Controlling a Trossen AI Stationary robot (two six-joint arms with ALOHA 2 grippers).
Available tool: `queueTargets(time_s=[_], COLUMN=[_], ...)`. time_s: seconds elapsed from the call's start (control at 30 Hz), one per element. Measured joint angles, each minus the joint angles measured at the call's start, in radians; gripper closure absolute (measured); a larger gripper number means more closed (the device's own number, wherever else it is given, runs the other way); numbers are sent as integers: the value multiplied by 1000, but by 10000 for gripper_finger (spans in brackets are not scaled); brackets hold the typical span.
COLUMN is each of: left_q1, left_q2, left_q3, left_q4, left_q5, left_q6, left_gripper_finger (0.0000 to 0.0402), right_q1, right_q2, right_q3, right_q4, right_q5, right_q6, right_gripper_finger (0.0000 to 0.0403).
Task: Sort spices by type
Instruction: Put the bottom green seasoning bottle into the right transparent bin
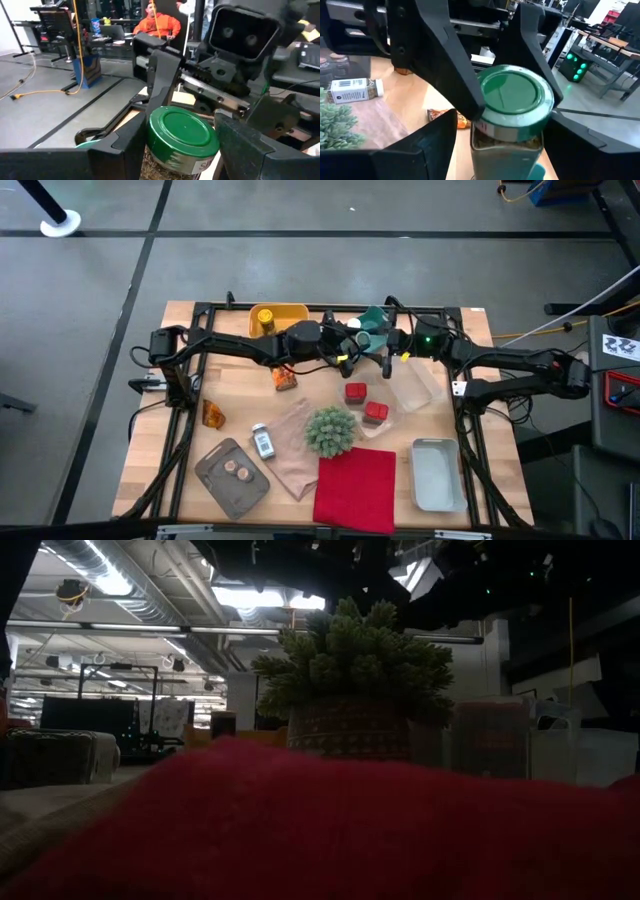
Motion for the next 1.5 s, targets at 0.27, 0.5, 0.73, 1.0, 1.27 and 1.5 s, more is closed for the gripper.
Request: queueTargets(time_s=[0.27, 0.5, 0.73, 1.0, 1.27, 1.5], left_q1=[-13, -12, -13, -12, -9, 25], left_q2=[0, 0, 0, 0, 0, -18], left_q3=[0, 0, 0, 0, 0, 0], left_q4=[38, 39, 24, 17, -23, -72], left_q5=[48, 48, 49, 48, 48, 48], left_q6=[0, -1, 29, 57, 143, 135], left_gripper_finger=[206, 206, 184, 145, 142, 141], right_q1=[-2, -2, -1, -3, -3, -3], right_q2=[0, 0, -4, -85, -220, -251], right_q3=[0, 0, 0, 0, 0, 0], right_q4=[-6, -8, -27, -199, -415, -574], right_q5=[-1, 0, 11, 116, 250, 316], right_q6=[9, 9, 10, 66, 170, 290], right_gripper_finger=[143, 200, 200, 200, 200, 200])
